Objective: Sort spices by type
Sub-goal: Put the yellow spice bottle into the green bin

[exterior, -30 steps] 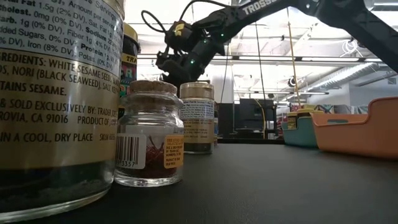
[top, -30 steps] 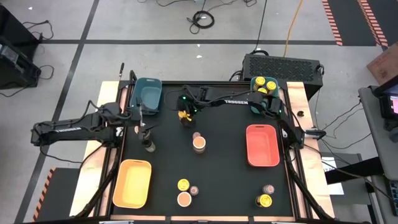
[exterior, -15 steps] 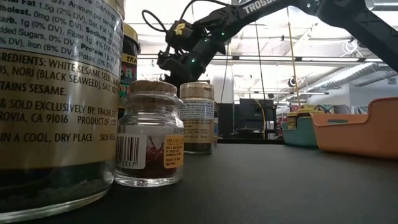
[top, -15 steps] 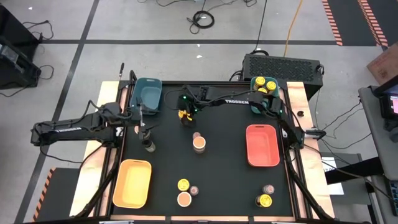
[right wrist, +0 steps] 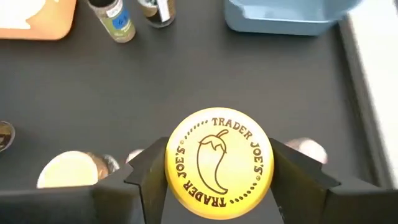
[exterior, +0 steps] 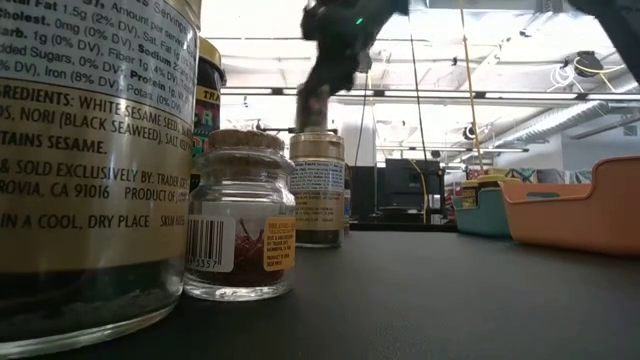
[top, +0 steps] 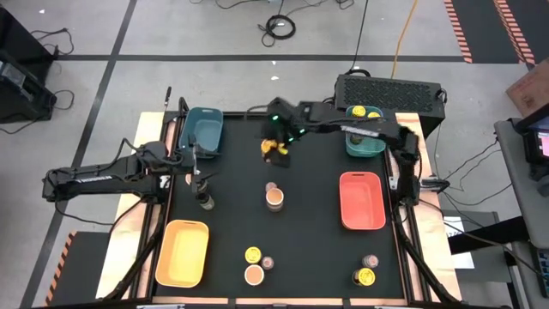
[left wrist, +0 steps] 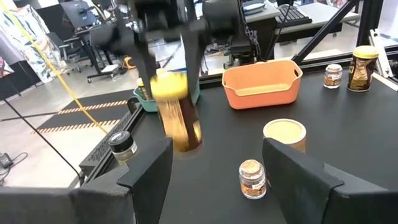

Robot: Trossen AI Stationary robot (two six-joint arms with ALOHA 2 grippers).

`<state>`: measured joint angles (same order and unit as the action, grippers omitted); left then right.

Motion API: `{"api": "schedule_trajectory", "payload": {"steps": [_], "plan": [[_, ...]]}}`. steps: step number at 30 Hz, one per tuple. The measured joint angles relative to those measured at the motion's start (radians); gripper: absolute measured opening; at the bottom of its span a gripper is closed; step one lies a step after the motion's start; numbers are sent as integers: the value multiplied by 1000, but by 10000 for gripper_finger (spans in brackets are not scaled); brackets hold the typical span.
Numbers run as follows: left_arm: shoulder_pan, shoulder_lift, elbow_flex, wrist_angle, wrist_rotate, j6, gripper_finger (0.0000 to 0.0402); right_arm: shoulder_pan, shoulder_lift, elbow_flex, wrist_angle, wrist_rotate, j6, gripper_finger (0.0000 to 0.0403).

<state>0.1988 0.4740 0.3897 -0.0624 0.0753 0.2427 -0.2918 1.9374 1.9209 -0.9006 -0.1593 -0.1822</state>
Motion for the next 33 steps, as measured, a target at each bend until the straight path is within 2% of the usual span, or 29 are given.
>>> {"api": "schedule_trajectory", "payload": {"steps": [9, 13, 18, 26, 30, 33], "plan": [[4, 0, 0, -4, 0, 0, 251, -92, -169, 0, -214, 5, 23, 219], [4, 0, 0, -8, 0, -1, 251, -169, -221, -20, -312, 54, 52, 218], [4, 0, 0, -11, 0, 0, 251, -287, -331, -167, -340, 83, 105, 223], [4, 0, 0, -26, 0, 1, 251, -459, -590, -479, -232, 89, 199, 221], [4, 0, 0, -25, 0, 8, 251, -496, -693, -549, -225, 91, 240, 224], [4, 0, 0, -25, 0, 8, 251, -502, -749, -571, -225, 158, 273, 224]]}}
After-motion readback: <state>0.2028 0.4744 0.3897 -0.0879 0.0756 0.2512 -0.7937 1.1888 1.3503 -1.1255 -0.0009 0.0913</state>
